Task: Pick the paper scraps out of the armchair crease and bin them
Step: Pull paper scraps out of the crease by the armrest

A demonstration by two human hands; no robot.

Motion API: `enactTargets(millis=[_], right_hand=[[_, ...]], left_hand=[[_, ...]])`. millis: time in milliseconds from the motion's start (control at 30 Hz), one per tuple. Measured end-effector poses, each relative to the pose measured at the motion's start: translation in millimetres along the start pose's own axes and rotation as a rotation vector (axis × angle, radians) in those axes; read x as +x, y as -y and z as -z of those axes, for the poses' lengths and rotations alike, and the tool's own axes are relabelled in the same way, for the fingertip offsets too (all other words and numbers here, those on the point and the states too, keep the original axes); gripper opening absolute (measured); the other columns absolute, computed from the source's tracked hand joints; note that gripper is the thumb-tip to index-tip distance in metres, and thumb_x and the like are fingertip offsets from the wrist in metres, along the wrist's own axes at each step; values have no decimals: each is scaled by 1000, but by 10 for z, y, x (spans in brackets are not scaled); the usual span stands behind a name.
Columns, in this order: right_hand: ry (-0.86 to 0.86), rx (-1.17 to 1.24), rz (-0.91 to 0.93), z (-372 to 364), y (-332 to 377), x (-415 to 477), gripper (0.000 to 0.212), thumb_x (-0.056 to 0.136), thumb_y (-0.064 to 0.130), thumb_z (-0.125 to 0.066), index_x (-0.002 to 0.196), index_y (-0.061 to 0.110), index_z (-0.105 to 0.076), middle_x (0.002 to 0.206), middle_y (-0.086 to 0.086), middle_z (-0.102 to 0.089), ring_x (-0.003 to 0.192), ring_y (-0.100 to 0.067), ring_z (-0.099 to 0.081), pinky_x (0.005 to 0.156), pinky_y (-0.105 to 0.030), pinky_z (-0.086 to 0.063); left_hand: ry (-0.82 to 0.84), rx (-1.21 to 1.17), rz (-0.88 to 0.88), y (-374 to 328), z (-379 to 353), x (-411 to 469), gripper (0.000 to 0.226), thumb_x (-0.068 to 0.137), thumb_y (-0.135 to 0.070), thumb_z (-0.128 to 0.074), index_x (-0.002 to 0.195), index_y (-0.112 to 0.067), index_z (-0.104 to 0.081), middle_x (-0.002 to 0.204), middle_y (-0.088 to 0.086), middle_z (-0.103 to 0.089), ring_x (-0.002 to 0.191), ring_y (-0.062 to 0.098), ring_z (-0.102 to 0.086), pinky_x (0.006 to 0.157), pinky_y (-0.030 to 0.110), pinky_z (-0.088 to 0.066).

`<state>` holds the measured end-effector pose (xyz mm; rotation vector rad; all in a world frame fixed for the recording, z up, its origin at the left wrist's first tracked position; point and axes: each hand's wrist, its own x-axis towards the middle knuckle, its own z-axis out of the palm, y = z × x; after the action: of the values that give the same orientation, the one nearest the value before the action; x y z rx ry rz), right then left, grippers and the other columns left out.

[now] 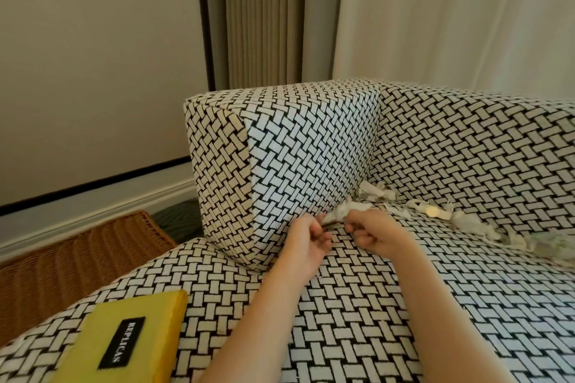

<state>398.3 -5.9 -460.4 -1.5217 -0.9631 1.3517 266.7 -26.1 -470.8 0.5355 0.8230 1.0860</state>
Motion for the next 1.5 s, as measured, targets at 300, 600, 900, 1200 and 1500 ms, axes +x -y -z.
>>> enactTargets(millis=[300, 600, 900, 1200, 1500], right_hand=[[37, -58, -94, -204, -53, -333, 22, 91, 9, -36, 82, 2, -55, 36, 4, -30, 27, -7, -19, 31, -10, -13], [61, 937, -181, -553, -109, -679, 29, 89, -3, -24, 78, 3, -50, 74, -10, -48, 59, -13, -40, 47, -16, -40], [107, 1158, -188, -856, 11, -1096, 30, 99, 14, -32, 89, 3, -57, 82, -14, -57, 79, -24, -56, 63, -34, -47], [316, 878, -261, -1401, 8, -1288, 40, 101, 23, -26, 112, -7, -51, 106, -24, -59, 98, -31, -56, 83, -39, -46], [386, 766, -322, -1764, -68, -1482, 33, 96, 10, -32, 121, -5, -46, 101, -24, -54, 94, -29, -54, 85, -35, -45]], left_hand=[[-64, 70, -38, 7, 71, -181, 25, 96, -10, -36, 85, -10, -58, 51, -4, -35, 46, 8, -28, 36, 15, -26], [55, 579, -334, -135, -49, -470, 36, 92, 3, -28, 86, -18, -56, 79, 1, -51, 71, 12, -49, 69, 23, -44], [143, 1125, -611, -219, 112, -771, 27, 98, -15, -35, 96, -11, -62, 97, -5, -59, 95, 9, -55, 88, 21, -44], [-44, 1448, -452, -1069, 731, -1232, 21, 97, -29, -37, 99, -24, -58, 84, -2, -62, 62, 16, -56, 55, 26, -45], [-278, 1913, 486, -1128, 1360, -1412, 97, 78, -67, -50, 150, -21, -4, 158, 8, -8, 143, 33, -17, 114, 46, -23]])
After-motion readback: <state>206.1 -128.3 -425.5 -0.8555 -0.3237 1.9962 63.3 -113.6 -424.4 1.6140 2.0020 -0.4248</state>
